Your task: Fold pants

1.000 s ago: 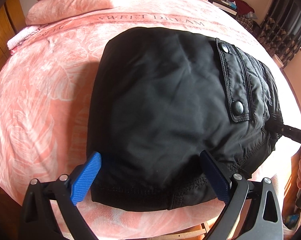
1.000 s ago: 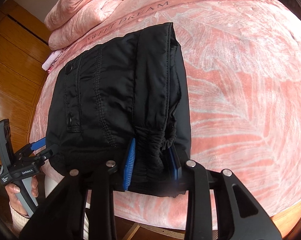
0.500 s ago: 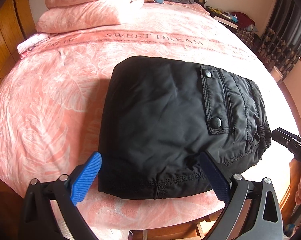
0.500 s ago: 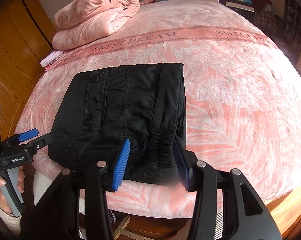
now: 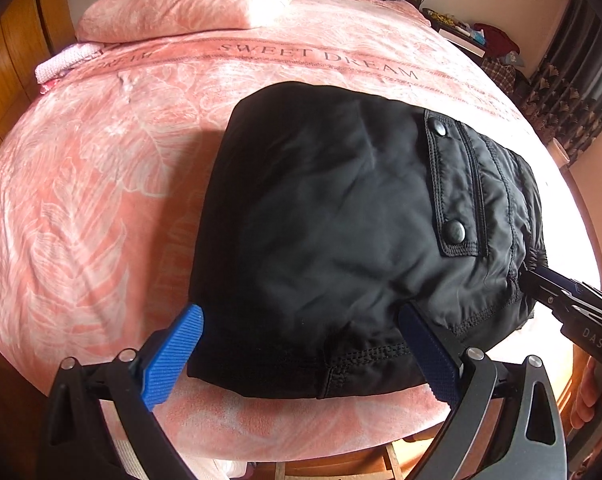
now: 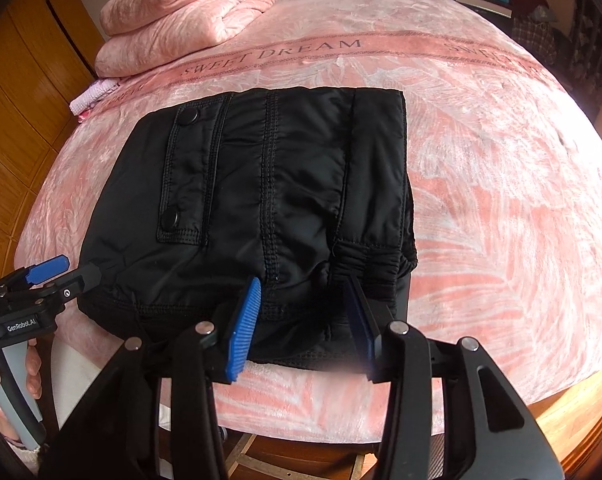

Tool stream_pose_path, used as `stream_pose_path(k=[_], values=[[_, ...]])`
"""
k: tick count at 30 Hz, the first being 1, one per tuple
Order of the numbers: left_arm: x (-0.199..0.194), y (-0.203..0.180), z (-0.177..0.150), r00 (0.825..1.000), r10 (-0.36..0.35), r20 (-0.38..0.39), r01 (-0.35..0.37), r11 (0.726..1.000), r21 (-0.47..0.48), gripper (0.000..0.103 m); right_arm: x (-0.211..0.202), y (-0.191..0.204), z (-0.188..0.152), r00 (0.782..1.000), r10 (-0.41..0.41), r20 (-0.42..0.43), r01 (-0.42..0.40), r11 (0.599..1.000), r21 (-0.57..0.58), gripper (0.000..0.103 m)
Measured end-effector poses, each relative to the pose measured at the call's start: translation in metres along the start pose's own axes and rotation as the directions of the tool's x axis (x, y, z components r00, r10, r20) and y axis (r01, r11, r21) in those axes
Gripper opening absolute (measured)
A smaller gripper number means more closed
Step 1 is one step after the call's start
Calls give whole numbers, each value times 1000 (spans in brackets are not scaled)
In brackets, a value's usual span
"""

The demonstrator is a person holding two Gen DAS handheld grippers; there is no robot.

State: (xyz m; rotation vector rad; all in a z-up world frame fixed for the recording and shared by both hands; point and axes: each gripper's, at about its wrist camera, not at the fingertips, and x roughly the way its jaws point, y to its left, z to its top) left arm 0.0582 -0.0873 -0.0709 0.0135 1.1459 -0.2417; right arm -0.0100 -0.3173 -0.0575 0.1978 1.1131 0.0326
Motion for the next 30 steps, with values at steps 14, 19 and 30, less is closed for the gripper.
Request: stream_pose_path(k=[14,19,30], values=[[17,4,-4,999,-10,-30,11,1000,22,99,11,-5,-7,1000,8,5,-8,1000,-8,44],[2,33,6,997,-72,-29,71,997,-28,99,-6,-14,-3,995,100,24,-101,994,40,50],[-11,104,17,972,-222,-72,208,965,-160,99,-42,-54,-3,985,152,80,-164,971,172,51]])
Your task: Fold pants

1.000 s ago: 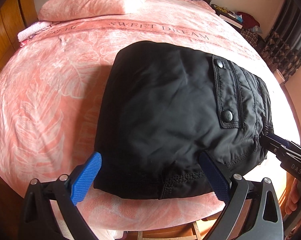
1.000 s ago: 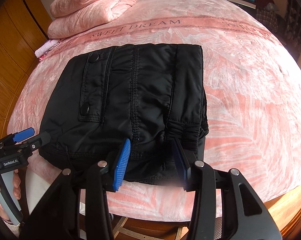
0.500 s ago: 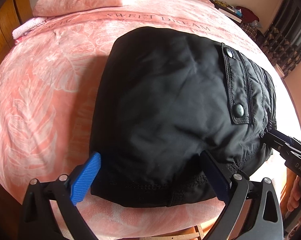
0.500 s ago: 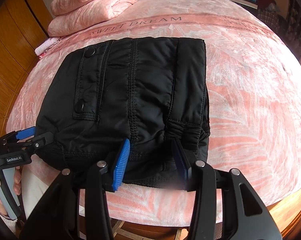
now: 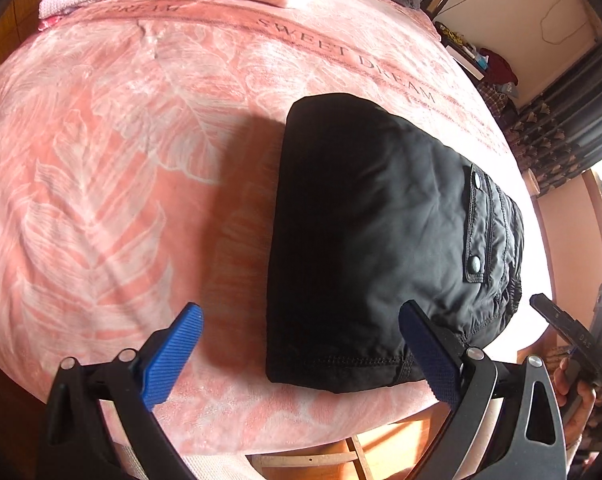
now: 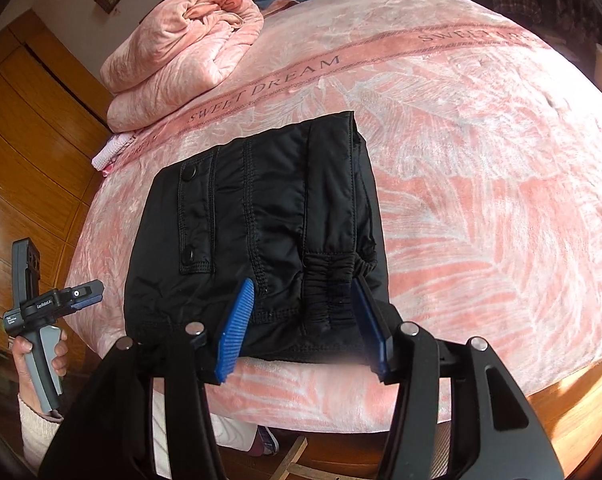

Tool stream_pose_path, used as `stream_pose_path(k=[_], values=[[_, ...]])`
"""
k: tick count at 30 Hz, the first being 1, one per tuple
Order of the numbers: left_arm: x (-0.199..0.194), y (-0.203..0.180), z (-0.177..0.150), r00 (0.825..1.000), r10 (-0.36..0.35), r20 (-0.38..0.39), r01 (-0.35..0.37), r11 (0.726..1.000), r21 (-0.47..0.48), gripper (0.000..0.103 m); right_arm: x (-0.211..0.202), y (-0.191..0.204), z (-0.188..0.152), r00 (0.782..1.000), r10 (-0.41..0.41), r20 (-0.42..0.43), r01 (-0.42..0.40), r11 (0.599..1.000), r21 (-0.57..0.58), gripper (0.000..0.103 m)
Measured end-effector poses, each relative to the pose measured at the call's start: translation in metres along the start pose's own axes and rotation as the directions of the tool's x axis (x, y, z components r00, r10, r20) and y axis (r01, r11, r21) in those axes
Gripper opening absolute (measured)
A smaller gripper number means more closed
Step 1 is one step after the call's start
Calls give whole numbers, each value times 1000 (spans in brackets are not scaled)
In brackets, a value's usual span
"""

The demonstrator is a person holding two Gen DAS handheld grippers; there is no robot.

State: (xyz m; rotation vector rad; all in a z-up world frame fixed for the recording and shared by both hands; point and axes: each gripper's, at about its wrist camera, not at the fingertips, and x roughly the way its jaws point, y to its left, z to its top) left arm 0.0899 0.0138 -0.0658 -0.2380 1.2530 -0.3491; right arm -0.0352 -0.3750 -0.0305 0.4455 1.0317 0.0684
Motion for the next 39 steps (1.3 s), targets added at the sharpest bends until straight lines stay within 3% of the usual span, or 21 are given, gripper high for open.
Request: stream_pose_path(k=[4,9,12,16,21,29,34,39], values=[[4,17,-2,992,-123,-35,120,990,-80,99,-6,-13,-1,1000,-16,8,16,999,36,52],[21,39,-4,981,-167,-96,150,974,-169,99,-11,-22,-4,1000,-25,9,24,998,60,54],[30,49,-7,948,-290,-132,255,938,-235,99,-13,-24,-7,999,-32,6,31,998,52,55],[43,50,-9,910,-387,-147,338,899,-277,99,-10,-23,-9,1000,-27,0,27,998,58,55],[59,56,-12,883,-441,-158,377,869,-320,99,-6,-23,-8,1000,-25,-10,25,998,59,55],[71,56,-9,860,-488,-149,421,843,-334,99,2,-30,-8,999,9,-32,-6,994,106,58],[89,45,1,833,-523,-179,452,831,-323,99,17,-36,-11,997,29,-73,-19,991,136,60],[103,35,7,833,-513,-209,441,842,-310,99,22,-39,-13,996,28,-86,-15,990,144,60]])
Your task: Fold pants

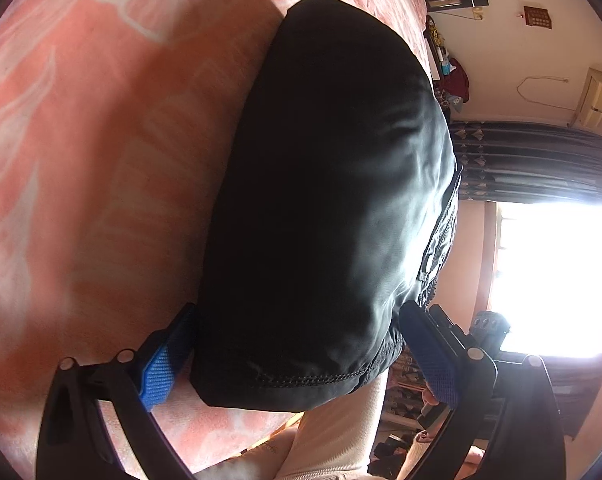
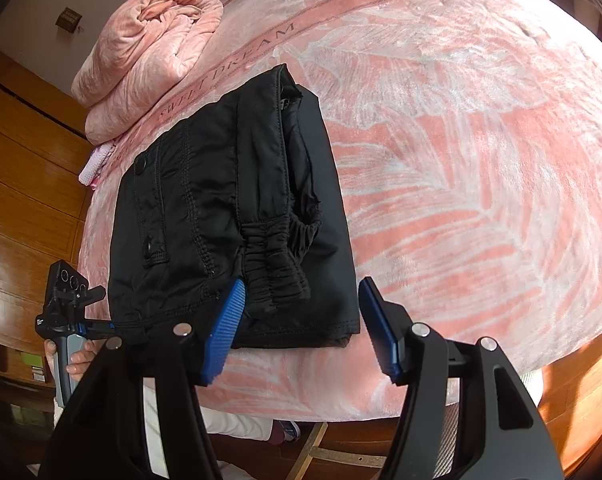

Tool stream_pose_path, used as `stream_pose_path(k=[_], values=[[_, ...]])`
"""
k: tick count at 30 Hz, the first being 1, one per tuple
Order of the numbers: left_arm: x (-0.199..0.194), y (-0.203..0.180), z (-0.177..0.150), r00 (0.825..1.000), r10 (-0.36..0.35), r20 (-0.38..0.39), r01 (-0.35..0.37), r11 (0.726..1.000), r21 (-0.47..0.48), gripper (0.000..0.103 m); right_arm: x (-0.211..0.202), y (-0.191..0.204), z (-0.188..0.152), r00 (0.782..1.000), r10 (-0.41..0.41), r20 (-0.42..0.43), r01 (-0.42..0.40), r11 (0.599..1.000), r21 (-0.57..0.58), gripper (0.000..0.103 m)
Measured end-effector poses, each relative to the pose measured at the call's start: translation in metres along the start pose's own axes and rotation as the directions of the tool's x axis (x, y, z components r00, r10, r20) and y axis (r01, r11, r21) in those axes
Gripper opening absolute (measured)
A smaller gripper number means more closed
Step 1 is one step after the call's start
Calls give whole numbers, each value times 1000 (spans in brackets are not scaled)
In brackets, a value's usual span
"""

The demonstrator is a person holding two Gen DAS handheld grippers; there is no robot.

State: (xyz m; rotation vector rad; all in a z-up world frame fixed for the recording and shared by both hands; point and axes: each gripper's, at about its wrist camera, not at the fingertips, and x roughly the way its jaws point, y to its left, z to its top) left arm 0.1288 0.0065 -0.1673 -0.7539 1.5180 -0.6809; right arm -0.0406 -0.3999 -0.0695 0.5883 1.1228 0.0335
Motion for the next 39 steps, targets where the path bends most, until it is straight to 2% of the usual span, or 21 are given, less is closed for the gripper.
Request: stream_pose_path(k=[8,11,15,18,21,24,30,35,39], values=[[23,-7,8,999,20,-40,-19,999,32,99,0,-6,3,1000,27,0,-27,1000,5,65],[24,-7,11,999,16,-47,-14,1000,26,99,-1,-13,7,997,78,-6,-77,996,33,72],[28,-7,15,998,7,-55,-6,1000,12,99,6,-19,16,989,141,-36,-139,989,44,73],[29,-5,16,998,12,-59,-11,1000,13,99,16,-26,24,975,215,-57,-211,975,75,73],[32,-7,20,998,16,-62,-16,1000,6,99,26,-33,33,972,225,-73,-218,972,90,75],[26,-3,18,997,15,-71,-14,1000,6,99,36,-41,39,955,279,-98,-267,956,119,75],[24,0,28,996,8,-92,-9,1000,-7,99,52,-55,45,899,415,-140,-391,904,172,75],[33,2,35,994,11,-110,-13,1000,-13,99,54,-58,46,879,452,-154,-429,889,161,75],[34,1,39,994,11,-107,-15,999,-31,99,59,-51,46,869,460,-183,-444,887,125,80]])
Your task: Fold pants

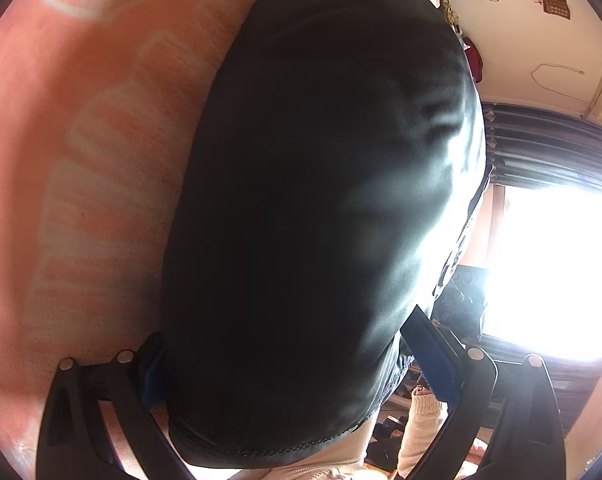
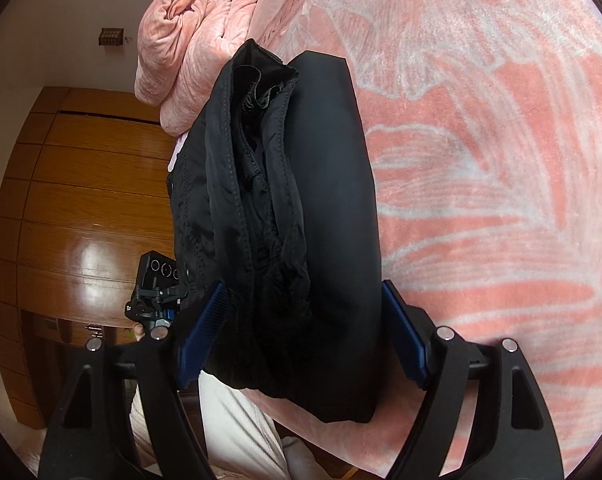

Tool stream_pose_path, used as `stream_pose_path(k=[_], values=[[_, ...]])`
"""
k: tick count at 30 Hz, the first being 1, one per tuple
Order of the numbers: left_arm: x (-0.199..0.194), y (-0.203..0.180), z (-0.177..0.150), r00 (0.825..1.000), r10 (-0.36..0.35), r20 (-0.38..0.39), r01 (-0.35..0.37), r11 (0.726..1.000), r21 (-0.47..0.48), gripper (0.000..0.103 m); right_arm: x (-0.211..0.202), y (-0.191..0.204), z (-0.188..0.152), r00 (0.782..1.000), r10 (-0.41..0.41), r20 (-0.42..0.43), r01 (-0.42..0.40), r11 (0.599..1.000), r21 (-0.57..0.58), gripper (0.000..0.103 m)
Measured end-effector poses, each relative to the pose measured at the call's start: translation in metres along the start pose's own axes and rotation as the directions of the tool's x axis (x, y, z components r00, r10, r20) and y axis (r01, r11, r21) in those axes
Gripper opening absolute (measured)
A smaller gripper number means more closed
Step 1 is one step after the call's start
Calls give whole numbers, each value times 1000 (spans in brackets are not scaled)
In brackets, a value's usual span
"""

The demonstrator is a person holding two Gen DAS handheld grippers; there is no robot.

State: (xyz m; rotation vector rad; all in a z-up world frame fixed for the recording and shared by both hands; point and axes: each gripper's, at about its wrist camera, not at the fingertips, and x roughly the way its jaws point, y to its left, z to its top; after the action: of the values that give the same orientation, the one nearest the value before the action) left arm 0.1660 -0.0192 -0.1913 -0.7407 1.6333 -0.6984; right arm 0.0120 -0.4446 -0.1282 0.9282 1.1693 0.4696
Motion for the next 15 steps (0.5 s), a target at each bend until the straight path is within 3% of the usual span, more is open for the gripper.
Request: stream_pose_path(k=[11,15], values=[[-13,9,2,999,-37,8,37,998,-44,99,15,4,7,999,2,-36,-4,999,-45,83],[-14,3,4,1000,-20,18,21,998,-54,98,13,4,5,1000,-6,-31,4,999,-46,75]])
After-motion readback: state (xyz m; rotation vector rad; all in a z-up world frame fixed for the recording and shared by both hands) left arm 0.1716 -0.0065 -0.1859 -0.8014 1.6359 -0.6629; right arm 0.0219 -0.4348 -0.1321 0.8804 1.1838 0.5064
